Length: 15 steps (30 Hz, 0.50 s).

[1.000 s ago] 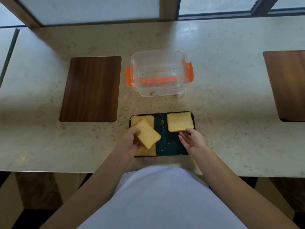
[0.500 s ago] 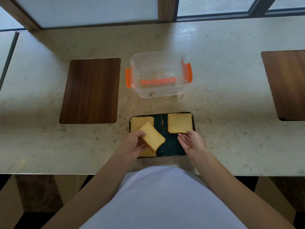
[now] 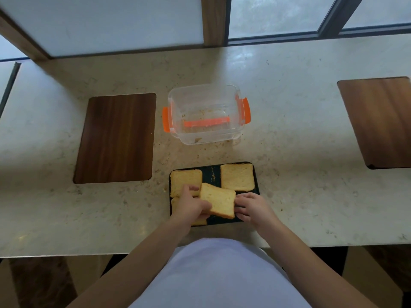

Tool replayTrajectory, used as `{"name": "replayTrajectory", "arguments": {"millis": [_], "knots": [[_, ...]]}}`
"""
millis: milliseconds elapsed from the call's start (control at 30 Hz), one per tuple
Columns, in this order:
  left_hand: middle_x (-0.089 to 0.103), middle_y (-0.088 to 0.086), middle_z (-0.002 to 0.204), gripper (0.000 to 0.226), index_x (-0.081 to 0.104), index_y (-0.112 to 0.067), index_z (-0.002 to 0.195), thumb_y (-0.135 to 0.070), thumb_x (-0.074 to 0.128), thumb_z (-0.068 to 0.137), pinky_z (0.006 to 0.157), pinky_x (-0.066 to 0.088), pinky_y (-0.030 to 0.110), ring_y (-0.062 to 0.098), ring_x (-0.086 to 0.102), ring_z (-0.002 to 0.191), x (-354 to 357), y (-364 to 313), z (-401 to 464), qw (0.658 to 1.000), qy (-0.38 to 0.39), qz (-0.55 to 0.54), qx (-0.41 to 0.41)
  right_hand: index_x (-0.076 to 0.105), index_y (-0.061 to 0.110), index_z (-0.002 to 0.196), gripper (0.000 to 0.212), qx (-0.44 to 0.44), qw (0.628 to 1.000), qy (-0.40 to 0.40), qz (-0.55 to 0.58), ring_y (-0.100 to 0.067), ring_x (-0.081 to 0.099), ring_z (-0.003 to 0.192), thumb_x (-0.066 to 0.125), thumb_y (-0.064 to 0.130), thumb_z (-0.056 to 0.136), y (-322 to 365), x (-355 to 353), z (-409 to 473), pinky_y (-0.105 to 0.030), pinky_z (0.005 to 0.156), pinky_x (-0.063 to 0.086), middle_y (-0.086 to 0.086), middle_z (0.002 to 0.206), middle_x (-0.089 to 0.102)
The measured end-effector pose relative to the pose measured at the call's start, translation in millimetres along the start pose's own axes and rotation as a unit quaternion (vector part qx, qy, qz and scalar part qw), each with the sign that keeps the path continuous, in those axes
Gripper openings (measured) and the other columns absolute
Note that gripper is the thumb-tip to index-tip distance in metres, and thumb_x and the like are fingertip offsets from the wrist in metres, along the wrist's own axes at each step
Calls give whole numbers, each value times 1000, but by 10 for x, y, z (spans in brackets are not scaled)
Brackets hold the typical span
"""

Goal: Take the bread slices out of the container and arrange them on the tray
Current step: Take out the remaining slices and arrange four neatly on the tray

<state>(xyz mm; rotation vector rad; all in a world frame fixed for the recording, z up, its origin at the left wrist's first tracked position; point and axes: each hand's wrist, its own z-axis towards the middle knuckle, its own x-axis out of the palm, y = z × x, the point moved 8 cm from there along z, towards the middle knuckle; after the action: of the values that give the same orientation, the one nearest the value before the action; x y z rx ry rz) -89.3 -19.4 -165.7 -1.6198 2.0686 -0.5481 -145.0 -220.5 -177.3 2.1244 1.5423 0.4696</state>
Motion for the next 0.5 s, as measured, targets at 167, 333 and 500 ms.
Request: {"name": "replayTrajectory", "arguments": {"millis": [167, 333, 500], "knots": [[59, 9, 113, 44, 47, -24, 116, -5, 70, 83, 65, 64, 33, 25, 70, 90, 185, 11, -12, 994, 33, 105, -20, 65, 7, 107, 14, 7, 1000, -14, -23, -33, 75, 99, 63, 8, 94, -38, -179, -3, -39, 75, 64, -22, 109, 73], [58, 0, 105, 35, 51, -21, 122, -28, 65, 90, 64, 57, 28, 18, 64, 93, 306, 56, -30, 976, 60, 206, -27, 65, 6, 113, 18, 29, 998, -33, -33, -23, 77, 85, 63, 14, 96, -96, -403, 14, -38, 77, 65, -14, 101, 76], [62, 6, 108, 43, 54, -10, 133, -25, 61, 93, 71, 60, 32, 20, 68, 91, 419, 69, 9, 975, 72, 207, -48, 68, 7, 106, 13, 21, 999, -37, -30, -12, 77, 68, 62, 13, 96, -73, -524, 4, -23, 56, 59, -11, 95, 78]]}}
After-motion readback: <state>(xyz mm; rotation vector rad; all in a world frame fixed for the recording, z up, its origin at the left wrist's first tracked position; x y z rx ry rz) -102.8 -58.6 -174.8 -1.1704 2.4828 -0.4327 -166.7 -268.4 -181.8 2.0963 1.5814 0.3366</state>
